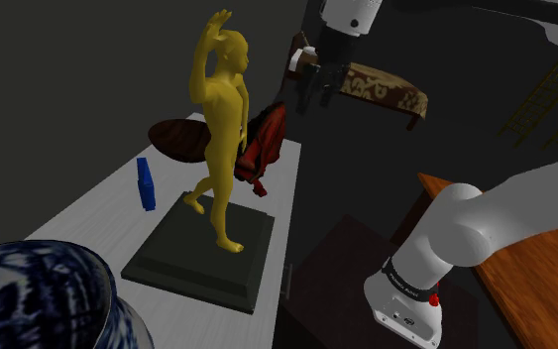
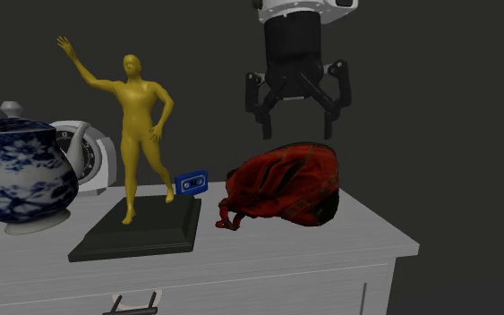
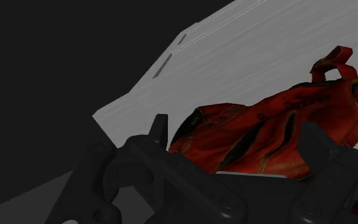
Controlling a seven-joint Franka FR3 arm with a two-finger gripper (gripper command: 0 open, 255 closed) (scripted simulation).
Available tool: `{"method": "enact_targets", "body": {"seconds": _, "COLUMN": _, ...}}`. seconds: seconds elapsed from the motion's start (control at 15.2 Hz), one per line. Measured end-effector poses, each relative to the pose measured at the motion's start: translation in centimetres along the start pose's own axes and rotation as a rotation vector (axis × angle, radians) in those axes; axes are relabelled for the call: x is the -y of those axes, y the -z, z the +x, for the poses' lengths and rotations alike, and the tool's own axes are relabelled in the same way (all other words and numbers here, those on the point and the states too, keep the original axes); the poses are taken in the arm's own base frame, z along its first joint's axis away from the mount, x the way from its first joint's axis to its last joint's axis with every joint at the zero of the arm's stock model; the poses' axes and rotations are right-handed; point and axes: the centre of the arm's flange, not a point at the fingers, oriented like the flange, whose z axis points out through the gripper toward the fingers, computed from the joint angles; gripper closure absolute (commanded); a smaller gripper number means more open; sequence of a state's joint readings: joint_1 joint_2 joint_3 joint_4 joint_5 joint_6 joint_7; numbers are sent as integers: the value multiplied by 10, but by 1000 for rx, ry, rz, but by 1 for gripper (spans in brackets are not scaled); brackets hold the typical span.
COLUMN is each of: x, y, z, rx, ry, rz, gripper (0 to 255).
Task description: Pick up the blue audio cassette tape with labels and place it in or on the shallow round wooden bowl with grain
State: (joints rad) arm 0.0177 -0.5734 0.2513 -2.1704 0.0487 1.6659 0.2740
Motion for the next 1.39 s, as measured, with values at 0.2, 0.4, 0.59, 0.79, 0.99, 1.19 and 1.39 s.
{"method": "enact_targets", "body": {"seconds": 0.2, "x": 31, "y": -13, "z": 16, "rx": 32, "ry": -34, "rz": 8, "gripper": 0}}
{"method": "enact_targets", "body": {"seconds": 0.4, "x": 69, "y": -24, "z": 35, "rx": 64, "ry": -66, "rz": 16, "gripper": 0}}
{"method": "enact_targets", "body": {"seconds": 0.59, "x": 101, "y": -37, "z": 50, "rx": 95, "ry": -99, "rz": 25, "gripper": 0}}
{"method": "enact_targets", "body": {"seconds": 0.79, "x": 135, "y": -45, "z": 70, "rx": 123, "ry": -131, "rz": 34, "gripper": 0}}
{"method": "enact_targets", "body": {"seconds": 0.99, "x": 168, "y": -60, "z": 89, "rx": 160, "ry": -164, "rz": 41, "gripper": 0}}
{"method": "enact_targets", "body": {"seconds": 1.19, "x": 203, "y": -72, "z": 109, "rx": 192, "ry": -196, "rz": 50, "gripper": 0}}
{"method": "enact_targets", "body": {"seconds": 1.39, "x": 235, "y": -88, "z": 129, "rx": 224, "ry": -229, "rz": 58, "gripper": 0}}
